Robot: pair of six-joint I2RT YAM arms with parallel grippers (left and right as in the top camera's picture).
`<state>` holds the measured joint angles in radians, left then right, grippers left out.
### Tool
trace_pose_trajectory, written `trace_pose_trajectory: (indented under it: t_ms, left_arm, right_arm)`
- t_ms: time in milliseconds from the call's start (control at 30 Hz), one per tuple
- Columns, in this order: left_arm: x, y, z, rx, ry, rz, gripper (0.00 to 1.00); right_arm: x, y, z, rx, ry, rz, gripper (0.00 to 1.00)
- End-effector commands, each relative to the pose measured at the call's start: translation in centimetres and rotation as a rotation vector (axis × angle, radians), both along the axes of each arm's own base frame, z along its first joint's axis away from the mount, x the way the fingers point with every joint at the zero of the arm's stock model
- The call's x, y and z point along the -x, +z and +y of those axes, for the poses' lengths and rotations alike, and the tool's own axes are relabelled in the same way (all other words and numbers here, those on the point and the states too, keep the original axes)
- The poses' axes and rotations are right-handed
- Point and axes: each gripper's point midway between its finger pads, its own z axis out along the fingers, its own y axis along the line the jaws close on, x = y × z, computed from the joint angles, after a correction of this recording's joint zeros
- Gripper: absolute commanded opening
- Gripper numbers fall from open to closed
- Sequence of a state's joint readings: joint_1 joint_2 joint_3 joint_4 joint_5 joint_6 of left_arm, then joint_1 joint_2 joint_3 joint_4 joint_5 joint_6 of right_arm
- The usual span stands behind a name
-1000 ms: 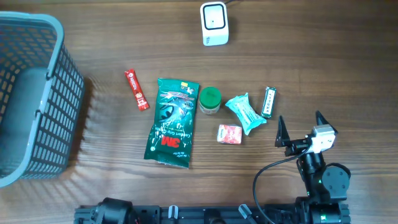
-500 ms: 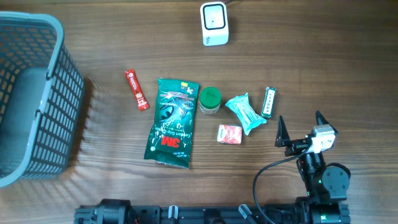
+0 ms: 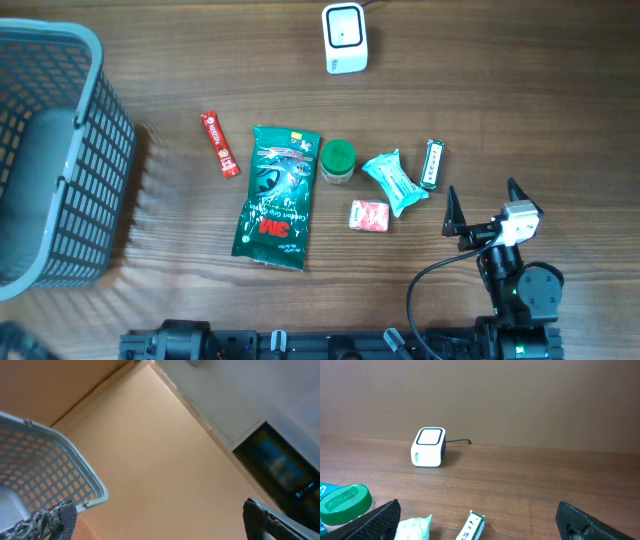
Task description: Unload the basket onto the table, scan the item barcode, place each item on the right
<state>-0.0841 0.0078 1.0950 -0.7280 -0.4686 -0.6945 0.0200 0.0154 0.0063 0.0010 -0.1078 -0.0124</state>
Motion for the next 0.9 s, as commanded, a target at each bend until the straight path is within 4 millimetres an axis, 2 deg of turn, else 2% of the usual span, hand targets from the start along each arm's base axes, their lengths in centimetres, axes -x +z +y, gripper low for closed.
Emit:
trace_pose_trajectory:
  t_ms: [0, 67, 133, 167, 200, 300, 367, 433, 600, 767, 867]
  left_arm:
    - [-6.0, -4.4, -1.1, -0.062, -0.029, 0.137, 1.0]
    - [-9.3, -6.3, -2.7, -0.191, -0.076, 0.186, 1.0]
    - [-12.9, -8.8, -5.8, -0.388, -0.189, 0.219, 1.0]
    - [-13.9, -9.8, -6.6, -0.433, -0.222, 0.228, 1.0]
    - [-15.4, -12.0, -7.5, -0.47, -0.264, 0.255, 1.0]
    - [-17.3, -16.4, -8.7, -0.534, -0.33, 0.337, 1.0]
    - [-18.0, -18.7, -9.6, -0.606, -0.378, 0.385, 1.0]
    - [-18.3, -21.0, -9.5, -0.598, -0.388, 0.454, 1.0]
    - [-17.6, -26.5, -6.9, -0.561, -0.309, 0.713, 1.0]
    - [-18.7, -28.8, -7.0, -0.635, -0.307, 0.727, 1.0]
    - [-19.4, -30.1, -9.1, -0.767, -0.406, 0.686, 1.0]
  right_arm:
    - [0.0, 0.2, -0.2, -0.013, -0.01, -0.007, 1.0]
    - [0.0, 0.2, -0.2, -0.013, -0.01, -0.007, 1.0]
    - [0.0, 0.2, -0.2, -0.013, -0.01, -0.007, 1.0]
    - [0.0, 0.2, -0.2, -0.013, -0.01, -0.007, 1.0]
    - [0.0, 0.2, -0.2, -0.013, -0.009, -0.007, 1.0]
    - [0.0, 0.2, -0.2, -0.013, -0.01, -0.007, 1.0]
    - [0.0, 0.2, -0.2, -0.013, -0.01, -0.007, 1.0]
    - [0.0, 0.2, -0.2, -0.013, -0.01, -0.007, 1.0]
    - [0.0, 0.2, -0.2, -0.013, -0.01, -0.007, 1.0]
    - [0.0, 0.2, -0.2, -0.013, -0.01, -0.007, 1.0]
    - [0.0, 0.2, -0.2, -0.013, -0.01, -0.007, 1.0]
